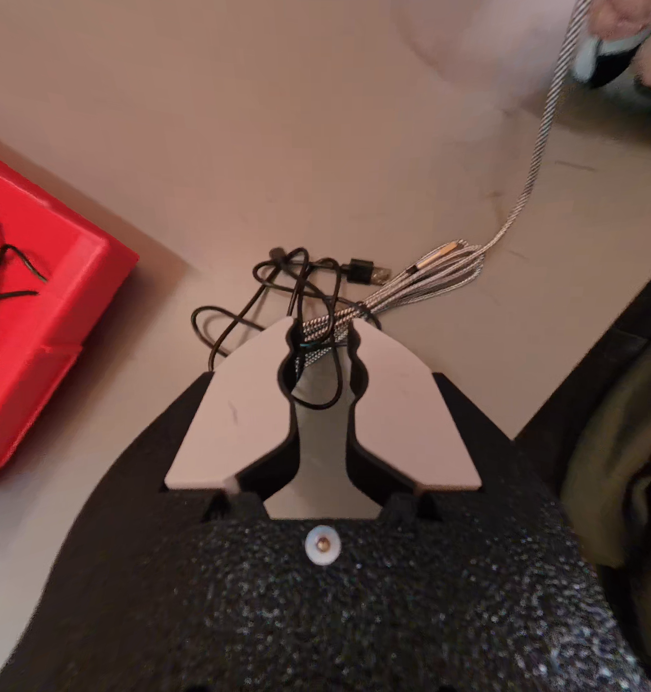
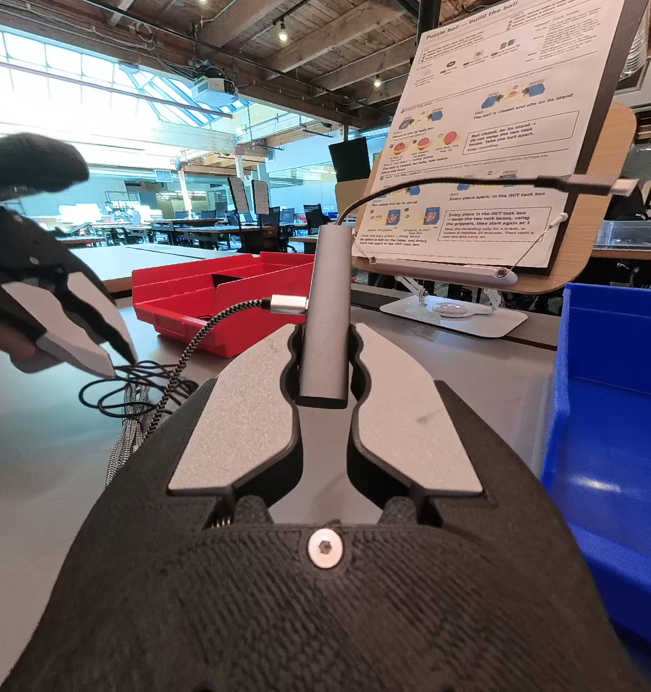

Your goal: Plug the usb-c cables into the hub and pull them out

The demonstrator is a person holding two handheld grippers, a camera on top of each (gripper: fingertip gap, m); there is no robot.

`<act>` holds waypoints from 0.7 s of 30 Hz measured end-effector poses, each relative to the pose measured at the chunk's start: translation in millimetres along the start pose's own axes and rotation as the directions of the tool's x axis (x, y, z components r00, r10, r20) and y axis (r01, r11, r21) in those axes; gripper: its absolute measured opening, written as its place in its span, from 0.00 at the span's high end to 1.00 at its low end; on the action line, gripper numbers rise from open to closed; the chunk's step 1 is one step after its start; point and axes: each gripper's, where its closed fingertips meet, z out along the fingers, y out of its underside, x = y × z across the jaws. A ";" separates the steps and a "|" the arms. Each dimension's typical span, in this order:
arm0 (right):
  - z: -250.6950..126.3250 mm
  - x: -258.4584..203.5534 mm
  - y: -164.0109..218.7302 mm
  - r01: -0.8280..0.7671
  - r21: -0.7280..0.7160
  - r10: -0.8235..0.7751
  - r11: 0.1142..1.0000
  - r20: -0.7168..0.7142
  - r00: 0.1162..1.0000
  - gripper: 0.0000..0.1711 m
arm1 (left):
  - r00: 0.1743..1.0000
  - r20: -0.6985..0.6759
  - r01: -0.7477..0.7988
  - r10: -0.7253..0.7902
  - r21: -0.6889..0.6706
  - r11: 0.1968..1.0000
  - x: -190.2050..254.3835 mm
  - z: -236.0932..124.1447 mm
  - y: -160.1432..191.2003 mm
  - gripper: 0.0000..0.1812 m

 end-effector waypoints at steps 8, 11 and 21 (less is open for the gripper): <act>1.3 -2.2 1.4 0.014 -0.011 -0.014 1.000 0.007 1.000 0.86 | 0.989 0.060 0.134 -0.132 -0.044 0.990 -22.0 -5.1 -30.0 0.87; 1.4 -2.0 1.5 0.013 -0.012 -0.013 1.000 0.006 1.000 0.86 | 0.988 0.105 0.131 -0.116 -0.153 0.980 -17.9 10.0 -27.6 0.85; 1.3 -2.1 1.2 0.006 -0.008 -0.005 1.000 0.013 1.000 0.86 | 0.971 0.189 0.202 -0.144 -0.337 0.920 -34.0 54.2 -8.1 0.97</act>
